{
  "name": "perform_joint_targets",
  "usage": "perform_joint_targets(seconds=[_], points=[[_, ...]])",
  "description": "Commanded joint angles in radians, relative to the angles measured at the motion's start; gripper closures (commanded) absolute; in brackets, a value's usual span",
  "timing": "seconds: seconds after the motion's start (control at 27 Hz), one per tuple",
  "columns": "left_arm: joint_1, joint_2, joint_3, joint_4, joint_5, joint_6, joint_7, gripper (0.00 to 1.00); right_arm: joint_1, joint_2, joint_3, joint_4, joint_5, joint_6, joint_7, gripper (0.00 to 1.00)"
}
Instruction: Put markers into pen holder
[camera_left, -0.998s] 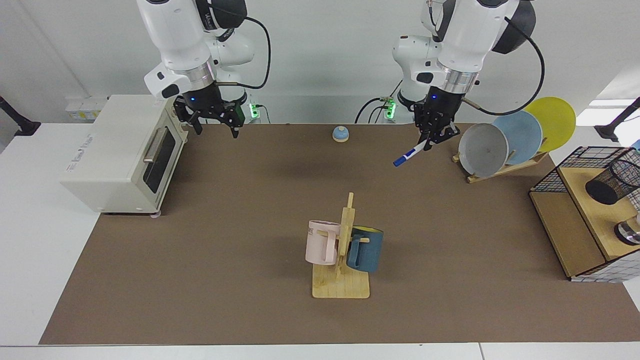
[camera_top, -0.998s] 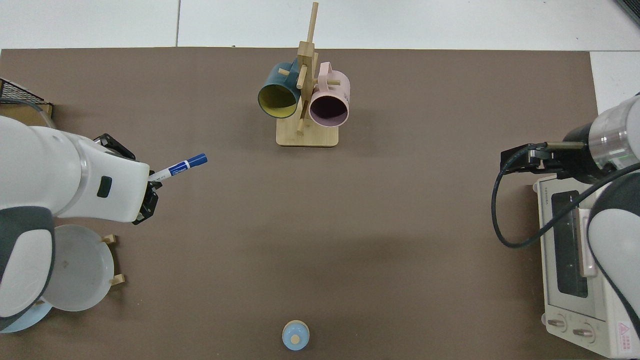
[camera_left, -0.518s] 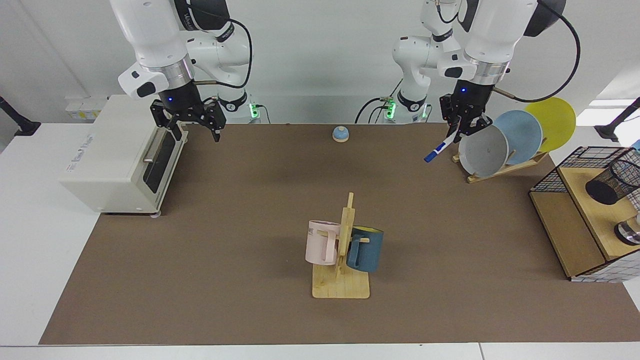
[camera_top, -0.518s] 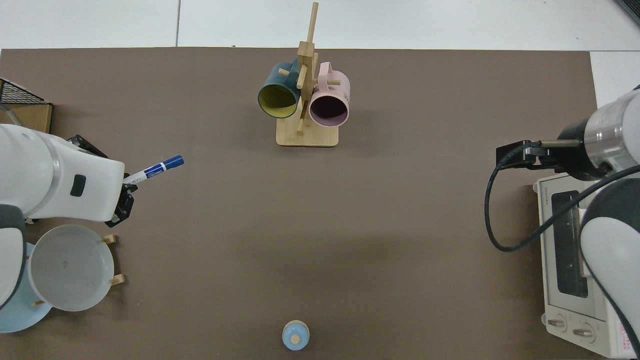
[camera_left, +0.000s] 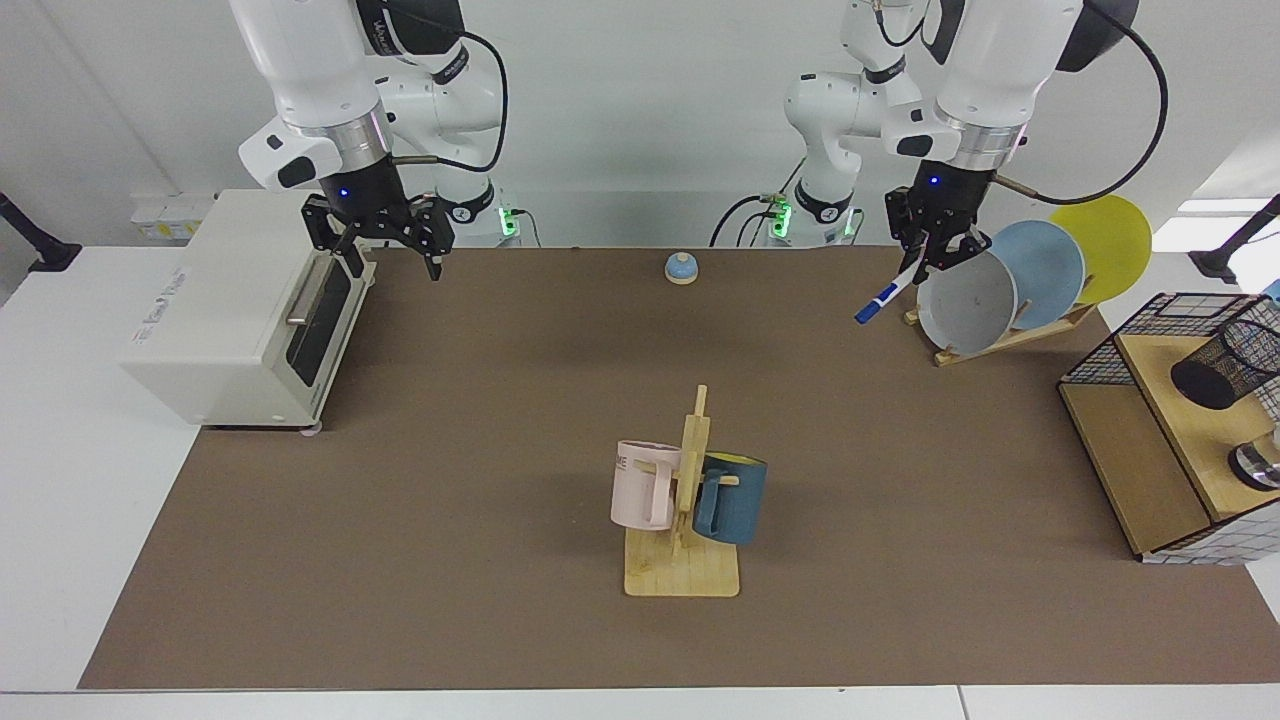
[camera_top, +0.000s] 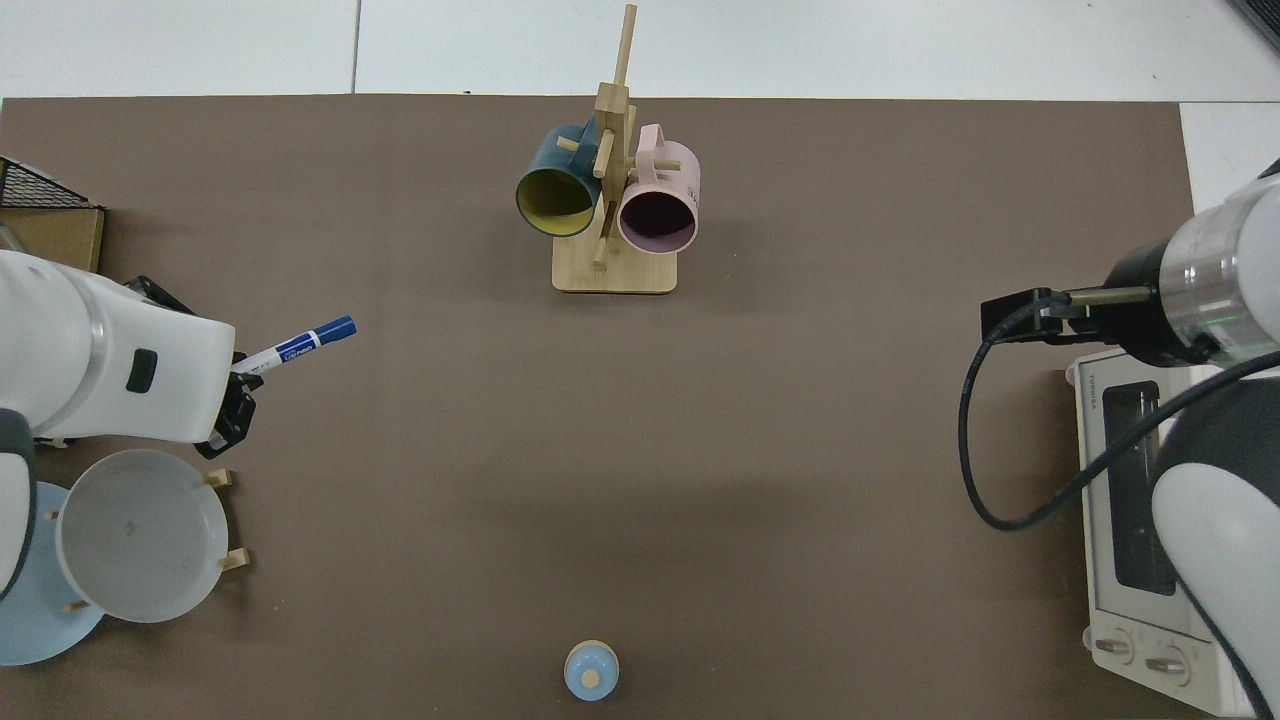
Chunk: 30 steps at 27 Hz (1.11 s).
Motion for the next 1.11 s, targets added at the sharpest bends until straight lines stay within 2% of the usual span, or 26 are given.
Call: perform_joint_targets(seconds=[0.0,0.41,0.81,1.07], points=[[0.015,-0.009,-0.009,0.006,0.014,-0.028,-0.010,1.00,0.001,-0.005,-0.001,0.007,-0.025,-0.030,-0.036,0.00],[0.023,-0.010,-0.010,0.006,0.014,-0.031,-0.010,1.00,-0.006,0.000,-0.006,0.026,-0.029,-0.129,0.009,0.00],[0.024,-0.009,-0.009,0.007,0.023,-0.034,-0.010,1.00,-0.011,-0.005,-0.001,0.024,-0.027,-0.114,0.053,0.00],[0.031,-0.006,-0.009,0.024,0.118,-0.046,0.001,1.00,-0.012,-0.006,-0.010,0.022,-0.009,-0.097,0.055,0.00]])
